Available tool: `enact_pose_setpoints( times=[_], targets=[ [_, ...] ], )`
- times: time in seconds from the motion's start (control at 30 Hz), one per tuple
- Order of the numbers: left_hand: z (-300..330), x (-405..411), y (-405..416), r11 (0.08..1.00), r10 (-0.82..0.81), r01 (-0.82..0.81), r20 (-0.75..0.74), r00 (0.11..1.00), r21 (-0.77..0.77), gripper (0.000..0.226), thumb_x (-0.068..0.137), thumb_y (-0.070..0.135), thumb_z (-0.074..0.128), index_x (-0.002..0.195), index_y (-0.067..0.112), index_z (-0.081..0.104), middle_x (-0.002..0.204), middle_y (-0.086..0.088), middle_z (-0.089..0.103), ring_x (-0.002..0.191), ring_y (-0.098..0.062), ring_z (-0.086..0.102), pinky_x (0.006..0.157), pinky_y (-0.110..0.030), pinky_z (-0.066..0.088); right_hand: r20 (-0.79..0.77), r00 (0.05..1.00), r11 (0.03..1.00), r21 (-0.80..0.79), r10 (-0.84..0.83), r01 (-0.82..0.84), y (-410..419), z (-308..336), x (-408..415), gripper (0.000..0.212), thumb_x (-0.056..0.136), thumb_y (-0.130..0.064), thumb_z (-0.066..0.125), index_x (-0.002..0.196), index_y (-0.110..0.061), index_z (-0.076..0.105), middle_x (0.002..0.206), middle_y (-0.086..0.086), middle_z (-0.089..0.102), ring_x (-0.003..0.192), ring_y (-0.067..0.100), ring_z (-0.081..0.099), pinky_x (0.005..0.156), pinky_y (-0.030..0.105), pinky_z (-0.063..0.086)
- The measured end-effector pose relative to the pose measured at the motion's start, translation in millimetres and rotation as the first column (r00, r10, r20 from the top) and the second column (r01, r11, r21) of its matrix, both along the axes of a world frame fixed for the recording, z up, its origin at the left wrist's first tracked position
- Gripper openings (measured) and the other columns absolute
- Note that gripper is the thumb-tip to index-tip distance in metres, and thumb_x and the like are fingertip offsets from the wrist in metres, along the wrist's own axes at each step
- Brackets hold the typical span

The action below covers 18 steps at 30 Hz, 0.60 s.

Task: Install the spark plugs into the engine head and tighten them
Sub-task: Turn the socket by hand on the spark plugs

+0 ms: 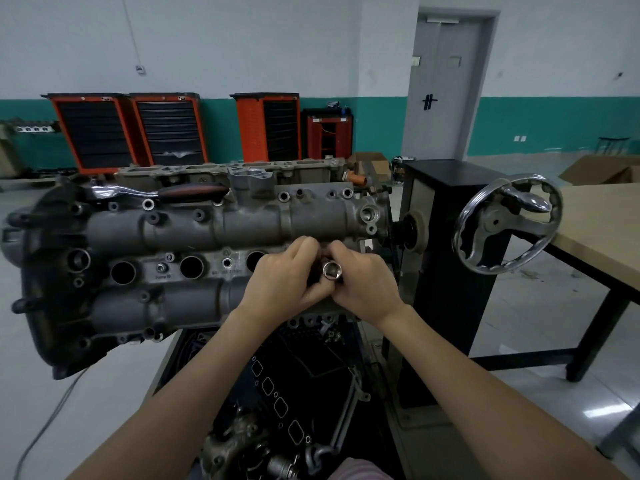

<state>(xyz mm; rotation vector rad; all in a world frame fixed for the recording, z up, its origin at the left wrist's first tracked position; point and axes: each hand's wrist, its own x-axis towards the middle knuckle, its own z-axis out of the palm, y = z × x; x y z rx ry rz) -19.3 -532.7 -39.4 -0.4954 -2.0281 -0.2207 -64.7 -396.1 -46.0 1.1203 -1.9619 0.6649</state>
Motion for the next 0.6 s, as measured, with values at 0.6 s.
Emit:
enact_pose_setpoints(
  times=[0.6],
  targets=[
    [0.4,-0.8,0.1,1.000,0.014,-0.015,0.032,0.999,0.012,0.030,0.079,0.032,0.050,0.063,0.007,0.047,0.056,-0.003,0.050,0.039,-0.022,0.046,0.042,-0.018,0.025,0.023,1.000,1.000,-0.017,-0.002,0.002,0.9,0.6,1.2,0.013,0.073,-0.008,0.065,0.084,-0.002,0.063,0.063,0.006,0.063,0.053,0.027,0.060,0.041,0.031,0.045]
  ],
)
